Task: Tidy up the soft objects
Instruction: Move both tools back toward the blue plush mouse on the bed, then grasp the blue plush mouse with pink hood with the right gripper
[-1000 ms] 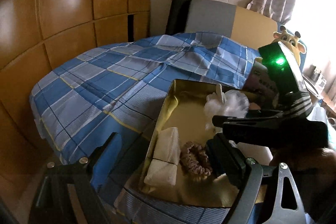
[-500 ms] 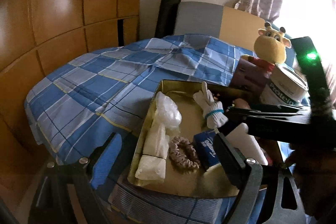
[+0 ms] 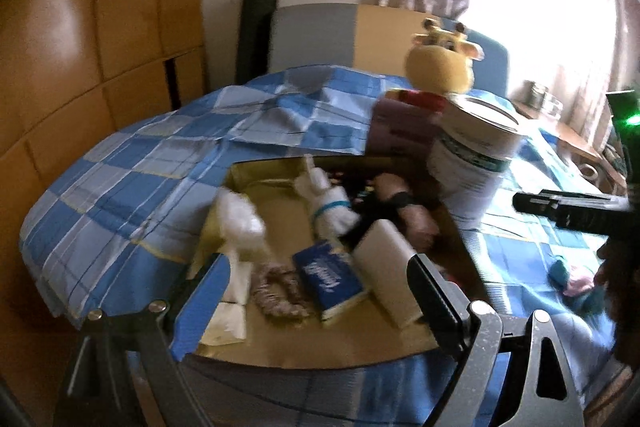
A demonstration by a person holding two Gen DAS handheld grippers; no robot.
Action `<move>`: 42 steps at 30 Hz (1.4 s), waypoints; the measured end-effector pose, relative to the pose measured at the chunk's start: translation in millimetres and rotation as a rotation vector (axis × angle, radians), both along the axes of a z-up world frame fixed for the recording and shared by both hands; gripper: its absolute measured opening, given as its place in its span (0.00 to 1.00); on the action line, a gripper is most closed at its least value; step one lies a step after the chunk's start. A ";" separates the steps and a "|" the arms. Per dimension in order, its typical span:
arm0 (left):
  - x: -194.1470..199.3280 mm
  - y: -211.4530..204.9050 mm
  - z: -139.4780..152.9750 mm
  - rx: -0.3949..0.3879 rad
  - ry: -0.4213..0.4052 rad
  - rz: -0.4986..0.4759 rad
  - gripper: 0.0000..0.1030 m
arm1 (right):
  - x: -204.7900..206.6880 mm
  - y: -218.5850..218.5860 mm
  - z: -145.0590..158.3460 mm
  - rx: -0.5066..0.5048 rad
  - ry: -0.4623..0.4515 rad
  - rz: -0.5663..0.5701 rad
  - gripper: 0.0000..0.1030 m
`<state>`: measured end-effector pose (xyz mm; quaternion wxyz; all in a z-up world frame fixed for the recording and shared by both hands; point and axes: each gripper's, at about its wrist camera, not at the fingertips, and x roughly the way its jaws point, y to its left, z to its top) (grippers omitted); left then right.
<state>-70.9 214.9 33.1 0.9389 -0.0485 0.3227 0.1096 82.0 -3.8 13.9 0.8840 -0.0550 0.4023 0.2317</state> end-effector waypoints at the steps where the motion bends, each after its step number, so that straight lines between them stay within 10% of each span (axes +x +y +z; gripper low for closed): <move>1: 2.4 -7.4 0.8 0.005 0.001 -0.025 0.88 | 0.2 -11.5 1.6 0.004 0.000 -0.024 0.67; 17: 40.6 -105.5 11.7 0.066 0.005 -0.316 0.88 | 17.2 -239.0 -8.7 0.081 0.047 -0.572 0.67; 22: 58.2 -143.7 5.1 0.065 0.040 -0.417 0.88 | 18.2 -288.9 -42.0 0.248 0.182 -0.744 0.67; 42: 110.1 -250.3 -64.7 -0.139 0.299 -0.687 0.84 | 31.4 -266.4 -74.3 0.329 0.427 -0.531 0.69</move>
